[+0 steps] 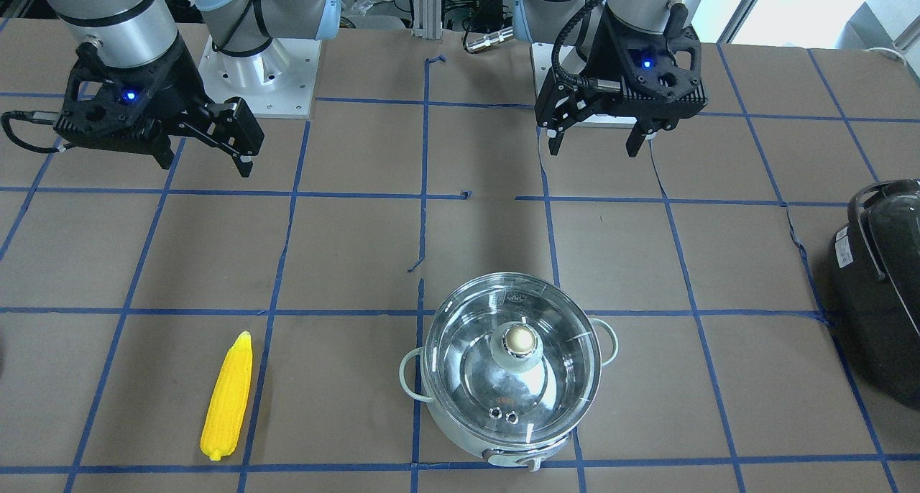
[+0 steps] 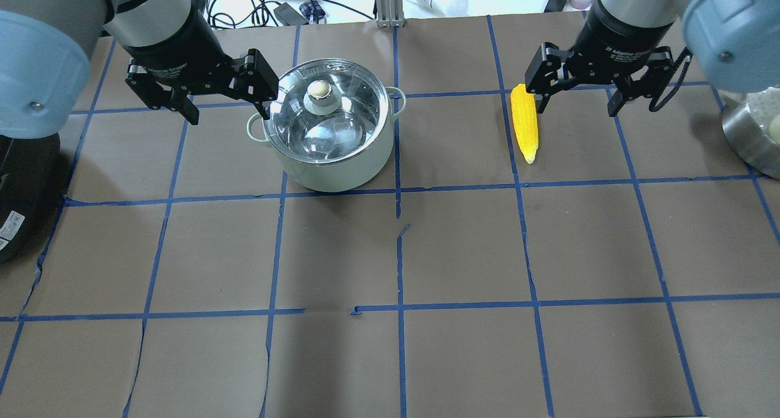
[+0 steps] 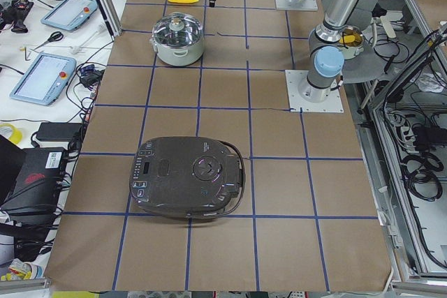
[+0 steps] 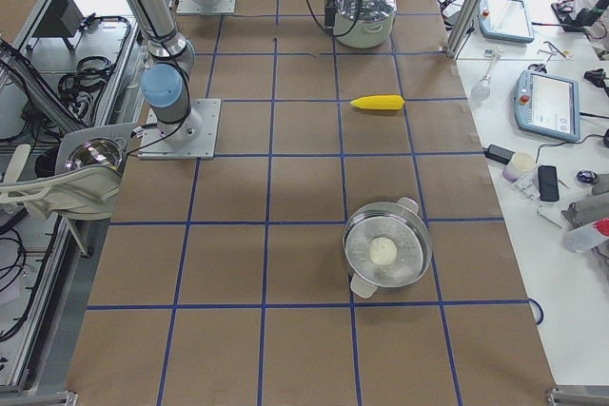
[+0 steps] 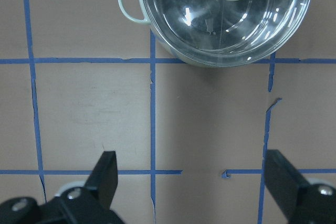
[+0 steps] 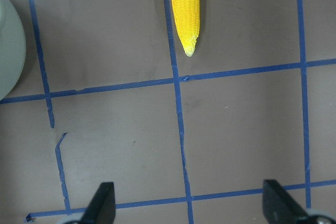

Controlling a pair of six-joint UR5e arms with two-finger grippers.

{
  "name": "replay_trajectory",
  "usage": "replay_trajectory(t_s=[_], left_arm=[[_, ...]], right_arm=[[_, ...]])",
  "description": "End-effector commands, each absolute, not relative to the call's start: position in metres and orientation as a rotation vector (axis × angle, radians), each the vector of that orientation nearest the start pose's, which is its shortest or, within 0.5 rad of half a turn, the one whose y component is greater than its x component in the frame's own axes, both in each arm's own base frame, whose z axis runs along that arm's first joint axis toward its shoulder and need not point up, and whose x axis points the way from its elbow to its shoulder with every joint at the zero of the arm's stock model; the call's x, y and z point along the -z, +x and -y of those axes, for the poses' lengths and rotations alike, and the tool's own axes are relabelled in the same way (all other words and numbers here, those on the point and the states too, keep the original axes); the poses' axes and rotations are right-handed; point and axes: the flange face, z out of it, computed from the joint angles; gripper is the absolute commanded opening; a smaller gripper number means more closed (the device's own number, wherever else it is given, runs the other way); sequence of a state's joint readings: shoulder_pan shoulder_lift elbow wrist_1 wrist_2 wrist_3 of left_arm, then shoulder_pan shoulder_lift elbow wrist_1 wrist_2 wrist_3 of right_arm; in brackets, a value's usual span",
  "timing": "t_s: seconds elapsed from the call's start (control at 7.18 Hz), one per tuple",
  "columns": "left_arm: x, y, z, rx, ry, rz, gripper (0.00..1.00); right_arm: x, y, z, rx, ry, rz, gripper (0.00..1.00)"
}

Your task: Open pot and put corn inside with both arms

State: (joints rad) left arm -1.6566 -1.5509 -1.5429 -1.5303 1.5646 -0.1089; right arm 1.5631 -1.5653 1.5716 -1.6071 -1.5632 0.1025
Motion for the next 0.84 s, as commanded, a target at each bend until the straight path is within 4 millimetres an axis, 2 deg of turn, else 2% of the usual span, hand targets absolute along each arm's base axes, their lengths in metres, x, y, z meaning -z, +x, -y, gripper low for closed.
replay_trajectory(t_s=[0.0, 0.28, 0.42, 0.56, 0.7], left_arm=[[-0.516, -0.175, 0.478, 0.139, -0.034, -3.152, 1.00], [-0.514, -0.174, 0.480, 0.132, -0.036, -3.151, 1.00], [-0.512, -0.175, 0.492, 0.127, -0.038, -3.153, 1.00], [-0.500, -0.174, 0.508, 0.104, -0.044, -3.138, 1.00], [-0.482, -0.177, 0.542, 0.085, -0.070, -3.136, 1.00]], right_arm=[[-0.488, 0.131, 0.500, 0.068, 0.174, -3.120, 1.00], [-0.486, 0.129, 0.501, 0.063, 0.161, -3.135, 1.00], [-0.486, 0.130, 0.500, 0.067, 0.173, -3.128, 1.00], [-0.485, 0.130, 0.501, 0.065, 0.161, -3.132, 1.00], [-0.486, 0.130, 0.500, 0.065, 0.154, -3.134, 1.00]])
